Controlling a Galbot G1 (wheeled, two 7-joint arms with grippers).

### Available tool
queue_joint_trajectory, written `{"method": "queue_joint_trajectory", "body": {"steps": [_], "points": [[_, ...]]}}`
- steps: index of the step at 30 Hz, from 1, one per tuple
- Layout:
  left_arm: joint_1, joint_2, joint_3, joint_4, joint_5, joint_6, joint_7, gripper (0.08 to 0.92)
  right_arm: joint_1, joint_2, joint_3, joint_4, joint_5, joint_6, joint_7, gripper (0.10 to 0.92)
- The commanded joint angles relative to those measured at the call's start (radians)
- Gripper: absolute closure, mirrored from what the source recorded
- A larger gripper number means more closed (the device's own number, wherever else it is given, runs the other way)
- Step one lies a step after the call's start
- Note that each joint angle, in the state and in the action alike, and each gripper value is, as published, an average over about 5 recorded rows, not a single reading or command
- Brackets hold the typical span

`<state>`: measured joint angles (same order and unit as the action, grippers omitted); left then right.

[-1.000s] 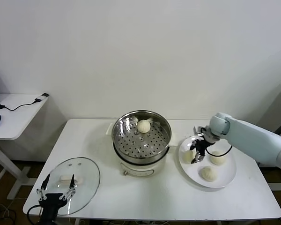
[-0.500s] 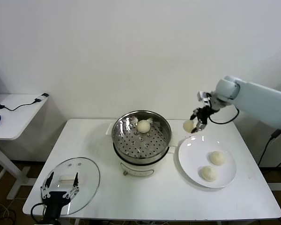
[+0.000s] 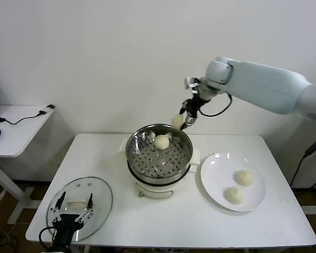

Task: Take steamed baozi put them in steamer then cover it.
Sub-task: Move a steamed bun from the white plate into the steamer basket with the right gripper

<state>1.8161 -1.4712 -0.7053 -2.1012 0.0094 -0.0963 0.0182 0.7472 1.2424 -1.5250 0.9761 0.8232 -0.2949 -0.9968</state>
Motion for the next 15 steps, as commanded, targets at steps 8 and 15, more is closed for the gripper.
{"method": "queue_joint_trajectory", "body": {"steps": [8, 15], "points": [[0.001, 0.003, 0.0, 0.001, 0.001, -0.003, 0.0, 0.177, -0.134, 0.246, -0.01, -0.065, 0.026, -0.027, 0.053, 0.347], [0.004, 0.005, -0.007, 0.008, -0.002, -0.007, 0.0, 0.177, -0.196, 0.252, -0.017, -0.072, -0.004, -0.031, 0.065, 0.347]]}}
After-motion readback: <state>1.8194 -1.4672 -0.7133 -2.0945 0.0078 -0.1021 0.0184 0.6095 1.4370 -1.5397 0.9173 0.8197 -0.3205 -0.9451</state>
